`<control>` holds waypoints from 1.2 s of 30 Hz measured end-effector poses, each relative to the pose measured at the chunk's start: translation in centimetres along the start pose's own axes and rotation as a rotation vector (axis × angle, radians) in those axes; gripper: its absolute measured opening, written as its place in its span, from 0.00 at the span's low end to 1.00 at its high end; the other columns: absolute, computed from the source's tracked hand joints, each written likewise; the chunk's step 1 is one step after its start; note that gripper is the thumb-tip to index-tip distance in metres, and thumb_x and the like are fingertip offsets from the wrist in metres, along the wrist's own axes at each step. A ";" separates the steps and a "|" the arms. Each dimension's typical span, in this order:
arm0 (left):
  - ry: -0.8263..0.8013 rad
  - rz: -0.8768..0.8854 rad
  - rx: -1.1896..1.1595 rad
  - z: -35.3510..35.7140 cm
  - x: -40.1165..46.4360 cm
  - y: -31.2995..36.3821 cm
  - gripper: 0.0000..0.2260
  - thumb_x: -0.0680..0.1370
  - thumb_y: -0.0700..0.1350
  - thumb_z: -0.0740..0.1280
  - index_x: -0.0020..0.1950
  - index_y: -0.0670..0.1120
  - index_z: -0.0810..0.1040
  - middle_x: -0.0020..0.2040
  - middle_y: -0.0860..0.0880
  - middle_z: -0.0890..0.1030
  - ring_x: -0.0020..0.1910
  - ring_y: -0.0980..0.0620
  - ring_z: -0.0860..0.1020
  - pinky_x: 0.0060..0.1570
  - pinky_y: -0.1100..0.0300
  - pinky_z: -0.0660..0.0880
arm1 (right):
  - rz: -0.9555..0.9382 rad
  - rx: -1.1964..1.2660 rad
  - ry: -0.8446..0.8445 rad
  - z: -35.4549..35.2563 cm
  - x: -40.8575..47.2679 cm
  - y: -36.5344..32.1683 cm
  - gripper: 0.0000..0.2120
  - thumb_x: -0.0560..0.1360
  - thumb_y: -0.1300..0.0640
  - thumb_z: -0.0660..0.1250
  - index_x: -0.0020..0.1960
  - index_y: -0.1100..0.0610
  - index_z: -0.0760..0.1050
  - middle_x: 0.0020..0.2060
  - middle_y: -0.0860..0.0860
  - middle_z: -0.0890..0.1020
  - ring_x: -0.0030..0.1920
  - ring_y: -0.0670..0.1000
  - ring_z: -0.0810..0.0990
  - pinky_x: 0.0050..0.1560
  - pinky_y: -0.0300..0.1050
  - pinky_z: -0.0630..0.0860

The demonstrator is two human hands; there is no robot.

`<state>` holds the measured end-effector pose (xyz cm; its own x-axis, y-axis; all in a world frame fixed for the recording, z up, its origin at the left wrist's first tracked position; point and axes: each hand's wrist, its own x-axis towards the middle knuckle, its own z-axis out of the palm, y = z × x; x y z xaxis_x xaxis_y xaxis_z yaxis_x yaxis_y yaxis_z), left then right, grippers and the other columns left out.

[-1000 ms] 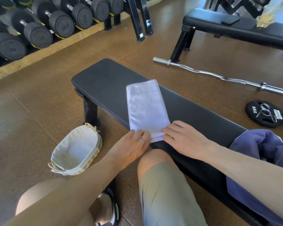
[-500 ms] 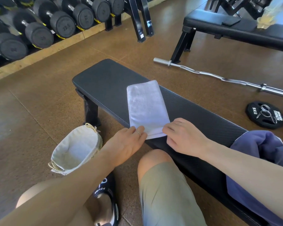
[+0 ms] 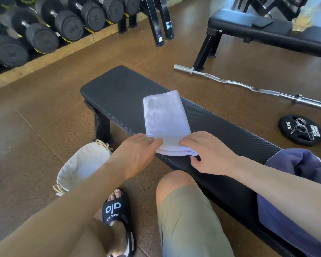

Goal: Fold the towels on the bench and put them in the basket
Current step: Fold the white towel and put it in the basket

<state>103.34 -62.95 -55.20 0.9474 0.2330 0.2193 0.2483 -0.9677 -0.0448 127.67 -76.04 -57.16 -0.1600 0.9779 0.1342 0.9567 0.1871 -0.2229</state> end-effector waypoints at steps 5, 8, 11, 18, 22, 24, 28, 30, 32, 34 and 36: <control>-0.176 0.119 0.142 1.1 0.0 0.3 0.33 0.68 0.41 0.78 0.71 0.42 0.72 0.67 0.41 0.78 0.66 0.41 0.76 0.70 0.45 0.70 | 0.052 0.008 0.012 1.0 -0.1 -0.1 0.14 0.72 0.61 0.58 0.54 0.56 0.78 0.48 0.50 0.82 0.46 0.56 0.78 0.50 0.50 0.75; -0.265 0.140 0.255 2.4 -0.3 1.1 0.39 0.63 0.39 0.81 0.72 0.38 0.73 0.70 0.40 0.76 0.68 0.41 0.76 0.70 0.46 0.69 | 0.105 0.027 0.019 1.1 0.1 -0.1 0.14 0.74 0.58 0.56 0.54 0.56 0.77 0.45 0.51 0.82 0.45 0.56 0.77 0.48 0.52 0.75; -0.274 0.134 0.305 3.1 -0.8 1.6 0.38 0.62 0.36 0.81 0.71 0.35 0.73 0.70 0.36 0.75 0.67 0.39 0.76 0.68 0.47 0.72 | 0.019 -0.021 -0.010 0.9 -0.1 -0.1 0.13 0.76 0.59 0.56 0.53 0.58 0.77 0.48 0.53 0.82 0.49 0.57 0.79 0.52 0.52 0.76; -0.284 0.119 0.342 3.3 -1.2 2.3 0.30 0.73 0.35 0.75 0.72 0.32 0.69 0.72 0.32 0.71 0.70 0.36 0.73 0.68 0.46 0.73 | -0.233 -0.298 0.039 2.7 -1.6 0.6 0.10 0.74 0.65 0.70 0.55 0.63 0.81 0.63 0.60 0.80 0.66 0.60 0.77 0.70 0.55 0.72; -0.286 0.082 0.331 3.5 -1.5 2.1 0.30 0.73 0.35 0.75 0.71 0.32 0.67 0.73 0.31 0.68 0.71 0.36 0.71 0.67 0.45 0.74 | -0.260 -0.359 0.015 2.5 -1.9 0.9 0.19 0.71 0.67 0.74 0.61 0.65 0.79 0.67 0.61 0.78 0.69 0.61 0.76 0.73 0.53 0.68; -0.313 0.042 0.310 3.4 -1.6 2.0 0.31 0.71 0.34 0.76 0.71 0.32 0.68 0.73 0.31 0.69 0.71 0.36 0.72 0.65 0.44 0.75 | -0.239 -0.301 0.020 1.9 -1.8 0.8 0.21 0.68 0.68 0.76 0.61 0.63 0.80 0.65 0.59 0.79 0.67 0.59 0.78 0.70 0.52 0.72; -0.328 0.004 0.136 2.6 -1.9 0.7 0.35 0.62 0.31 0.80 0.68 0.35 0.75 0.71 0.36 0.74 0.67 0.40 0.77 0.60 0.46 0.79 | -0.077 -0.126 0.027 0.8 -1.1 0.3 0.19 0.74 0.65 0.73 0.65 0.58 0.79 0.62 0.53 0.82 0.57 0.56 0.82 0.64 0.51 0.77; -0.274 -0.046 0.041 1.9 -1.8 -0.1 0.33 0.59 0.30 0.81 0.64 0.37 0.80 0.66 0.39 0.79 0.61 0.43 0.82 0.55 0.50 0.81 | 0.059 0.037 -0.040 -0.1 -0.8 -0.1 0.17 0.81 0.61 0.64 0.69 0.54 0.76 0.58 0.48 0.82 0.54 0.54 0.78 0.60 0.50 0.76; -0.263 -0.145 -0.140 1.2 -1.8 -0.4 0.27 0.72 0.35 0.74 0.71 0.41 0.75 0.71 0.43 0.76 0.64 0.44 0.79 0.62 0.50 0.78 | 0.190 0.159 -0.109 -1.0 -0.4 -0.2 0.15 0.84 0.56 0.58 0.68 0.49 0.75 0.45 0.45 0.79 0.49 0.50 0.74 0.53 0.48 0.74; -0.319 -0.250 -0.234 0.6 -1.6 -0.8 0.22 0.84 0.48 0.55 0.79 0.48 0.65 0.75 0.48 0.71 0.70 0.46 0.74 0.68 0.49 0.72 | 0.273 0.221 -0.153 -1.4 0.2 -0.1 0.10 0.84 0.54 0.57 0.60 0.48 0.76 0.36 0.48 0.74 0.43 0.49 0.71 0.44 0.42 0.71; -0.318 -0.307 -0.345 0.4 -1.2 -1.2 0.20 0.85 0.49 0.52 0.77 0.50 0.68 0.68 0.52 0.77 0.65 0.52 0.76 0.65 0.53 0.73 | 0.339 0.313 -0.168 -1.6 0.9 0.2 0.07 0.84 0.52 0.58 0.51 0.47 0.74 0.35 0.51 0.75 0.38 0.47 0.70 0.38 0.41 0.66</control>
<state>102.03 -62.06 -55.78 0.8697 0.4748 -0.1349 0.4923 -0.8141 0.3080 128.09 -75.30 -55.52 0.0856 0.9852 -0.1483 0.8467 -0.1504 -0.5103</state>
